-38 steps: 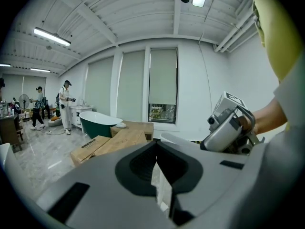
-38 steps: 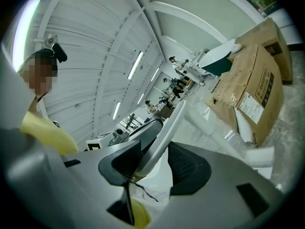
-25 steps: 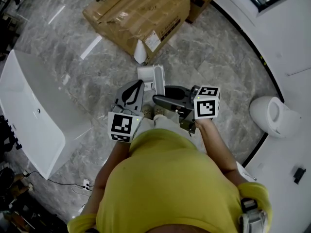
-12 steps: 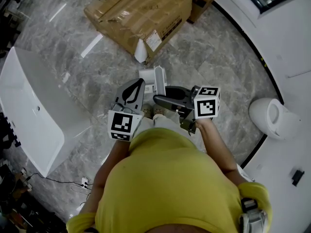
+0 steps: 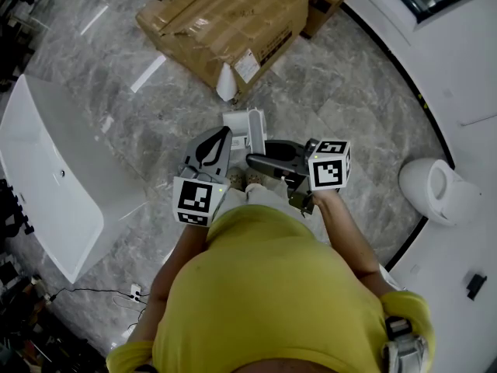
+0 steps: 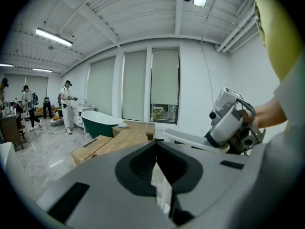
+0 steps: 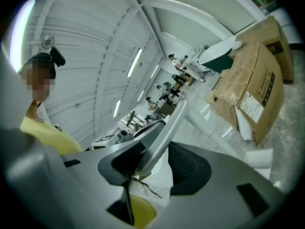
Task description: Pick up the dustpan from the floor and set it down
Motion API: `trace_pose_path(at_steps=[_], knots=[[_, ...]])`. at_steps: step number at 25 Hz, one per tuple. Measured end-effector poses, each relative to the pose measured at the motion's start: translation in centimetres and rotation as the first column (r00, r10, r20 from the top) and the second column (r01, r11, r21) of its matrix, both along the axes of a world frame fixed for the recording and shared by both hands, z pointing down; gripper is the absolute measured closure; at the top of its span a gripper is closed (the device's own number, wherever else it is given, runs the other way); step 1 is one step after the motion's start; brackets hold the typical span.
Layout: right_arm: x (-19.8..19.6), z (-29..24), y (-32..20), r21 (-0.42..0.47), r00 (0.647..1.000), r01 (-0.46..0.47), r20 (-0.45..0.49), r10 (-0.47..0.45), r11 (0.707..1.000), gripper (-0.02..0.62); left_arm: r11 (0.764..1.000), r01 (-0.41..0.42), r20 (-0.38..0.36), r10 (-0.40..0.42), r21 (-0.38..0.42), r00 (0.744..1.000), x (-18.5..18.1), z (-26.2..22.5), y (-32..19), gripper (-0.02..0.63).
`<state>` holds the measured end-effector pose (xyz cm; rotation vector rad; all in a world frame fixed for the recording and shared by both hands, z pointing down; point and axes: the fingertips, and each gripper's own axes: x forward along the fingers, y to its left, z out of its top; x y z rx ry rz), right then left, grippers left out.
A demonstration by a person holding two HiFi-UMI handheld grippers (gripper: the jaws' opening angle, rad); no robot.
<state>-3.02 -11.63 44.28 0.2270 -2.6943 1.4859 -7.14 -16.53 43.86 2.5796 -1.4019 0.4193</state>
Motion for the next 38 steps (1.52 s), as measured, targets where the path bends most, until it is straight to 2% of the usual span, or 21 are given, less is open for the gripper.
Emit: trace_pose_path(at_steps=[22,27,33,38], knots=[[-1.0,11.4,-1.0,0.026,0.994,0.072,-0.085,-0.069,0.997,0.417,0.999,0.018,0.010,-0.018,-0.029,1.000,-0.3,1.0,0.7,0.606],[-0.9,14.2,-2.3,0.012,0.992,0.062,-0.107,-0.060,0.998,0.417,0.999,0.023,0.012,-0.022,-0.038,1.000,-0.3,1.2,0.7,0.606],[-0.7,17.4,-2.9,-0.021,0.982,0.106,-0.154,-0.108,0.994,0.420,0.998,0.024,0.015,-0.024,-0.050,1.000,-0.3,1.6,0.7,0.606],[-0.2,17.7,-3.1,-0.058,0.989,0.066,-0.128,-0.073,0.996,0.423,0.998,0.024,0.012,-0.023,-0.052,1.000,-0.2,1.6,0.7,0.606]])
